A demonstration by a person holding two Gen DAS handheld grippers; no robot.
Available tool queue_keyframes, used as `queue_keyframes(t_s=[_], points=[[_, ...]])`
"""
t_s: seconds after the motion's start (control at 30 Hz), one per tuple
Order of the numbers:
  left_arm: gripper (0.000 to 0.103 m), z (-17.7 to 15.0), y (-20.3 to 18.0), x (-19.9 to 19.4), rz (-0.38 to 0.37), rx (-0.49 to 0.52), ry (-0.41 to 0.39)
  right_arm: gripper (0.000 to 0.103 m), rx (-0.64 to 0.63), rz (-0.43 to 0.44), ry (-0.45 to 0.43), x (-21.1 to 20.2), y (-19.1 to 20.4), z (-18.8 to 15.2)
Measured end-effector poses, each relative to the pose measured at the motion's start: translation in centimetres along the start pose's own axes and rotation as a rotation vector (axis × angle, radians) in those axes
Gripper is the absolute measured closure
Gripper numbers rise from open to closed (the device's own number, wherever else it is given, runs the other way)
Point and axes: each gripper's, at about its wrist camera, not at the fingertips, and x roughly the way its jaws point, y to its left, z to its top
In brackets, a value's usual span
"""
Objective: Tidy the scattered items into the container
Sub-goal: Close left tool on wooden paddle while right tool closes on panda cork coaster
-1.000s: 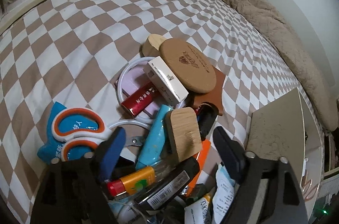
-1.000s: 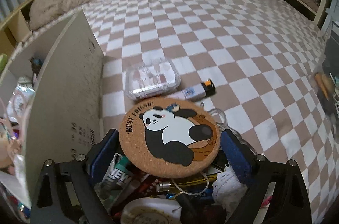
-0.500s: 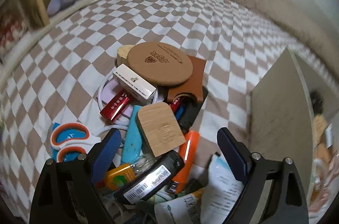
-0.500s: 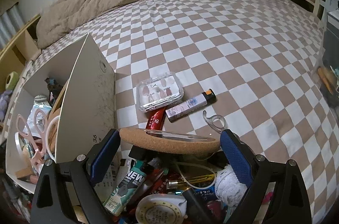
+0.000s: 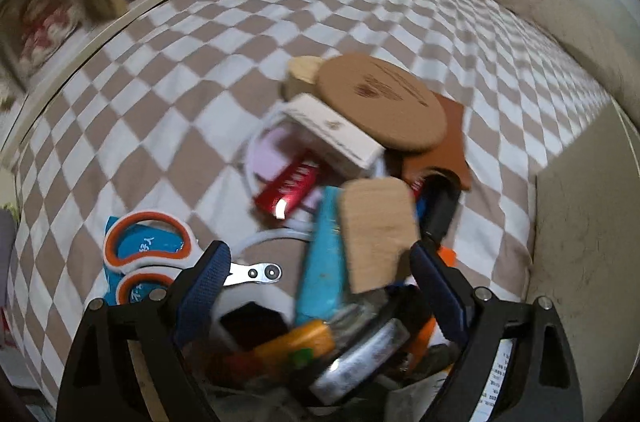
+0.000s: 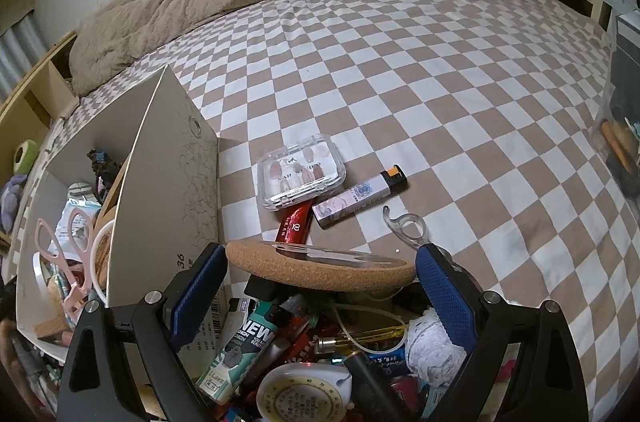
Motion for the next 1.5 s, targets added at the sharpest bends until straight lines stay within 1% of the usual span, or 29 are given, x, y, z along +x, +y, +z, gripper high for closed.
queue_keyframes(t_s=[0.1, 0.13, 0.2, 0.3, 0.4, 0.5, 0.53, 0.57, 0.6, 0.67, 0.73, 0.8, 0.9, 1.1, 1.17, 1.2, 1.23, 1.27, 1.3, 1.5], points=[[0.011, 0.2, 0.4, -0.3, 0.005, -0.039, -0.017, 0.008, 0.011, 0.007, -0.015, -0.4, -0.2, 0.0], [0.013, 0.2, 0.5, -0.6, -0.002, -0.051, -0.028, 0.008, 0.016, 0.013, -0.021, -0.6, -0.2, 0.1], [0.013, 0.4, 0.4, -1.4, -0.046, -0.058, -0.058, 0.008, 0.026, 0.027, -0.032, -1.0, -0.2, 0.2], [0.013, 0.5, -1.1, -2.2, -0.1, -0.015, -0.075, 0.008, 0.031, 0.04, -0.046, -1.5, -0.2, 0.3], [0.013, 0.2, -3.1, -2.4, -0.114, 0.059, -0.07, 0.008, 0.029, 0.044, -0.048, -1.6, 0.0, 0.3], [0.019, -0.1, -4.9, -1.9, -0.092, 0.139, -0.044, 0.008, 0.031, 0.05, -0.043, -1.6, 0.0, 0.3], [0.024, -0.2, -5.3, -1.6, -0.077, 0.158, -0.032, 0.008, 0.031, 0.051, -0.042, -1.5, 0.0, 0.4], [0.033, -0.3, -5.8, -1.3, -0.064, 0.175, -0.02, 0.008, 0.031, 0.051, -0.041, -1.5, 0.0, 0.4], [0.037, -0.3, -6.0, -1.1, -0.052, 0.189, -0.014, 0.008, 0.031, 0.051, -0.039, -1.5, 0.0, 0.4], [0.04, -0.4, -6.5, -1.0, -0.009, 0.219, -0.023, 0.008, 0.031, 0.054, -0.037, -1.4, 0.0, 0.4], [0.043, -0.3, -6.2, -0.8, -0.004, 0.223, -0.024, 0.008, 0.031, 0.055, -0.035, -1.4, 0.0, 0.3], [0.043, -0.3, -6.1, -0.8, 0.004, 0.227, -0.025, 0.008, 0.03, 0.056, -0.034, -1.4, 0.0, 0.3], [0.043, -0.4, -6.1, -0.6, 0.052, 0.246, -0.034, 0.008, 0.03, 0.057, -0.034, -1.4, 0.0, 0.3], [0.043, -0.6, -5.6, -0.1, 0.118, 0.251, -0.044, 0.008, 0.03, 0.057, -0.034, -1.4, 0.0, 0.3], [0.043, -0.6, -5.5, -0.1, 0.123, 0.249, -0.047, 0.008, 0.03, 0.057, -0.035, -1.4, 0.0, 0.3], [0.043, -0.5, -5.3, -0.2, 0.119, 0.24, -0.048, 0.008, 0.031, 0.057, -0.037, -1.4, 0.0, 0.3], [0.048, -0.4, -5.2, -0.2, 0.114, 0.232, -0.05, 0.008, 0.033, 0.057, -0.039, -1.5, 0.0, 0.3], [0.058, -0.3, -5.0, -0.3, 0.11, 0.225, -0.053, 0.008, 0.035, 0.058, -0.042, -1.6, -0.1, 0.4], [0.062, -0.1, -4.7, -0.3, 0.096, 0.21, -0.052, 0.008, 0.037, 0.06, -0.045, -1.7, -0.2, 0.4], [0.062, 0.7, -2.2, -0.6, -0.027, 0.08, -0.032, 0.008, 0.047, 0.061, -0.054, -2.0, -0.4, 0.5]])
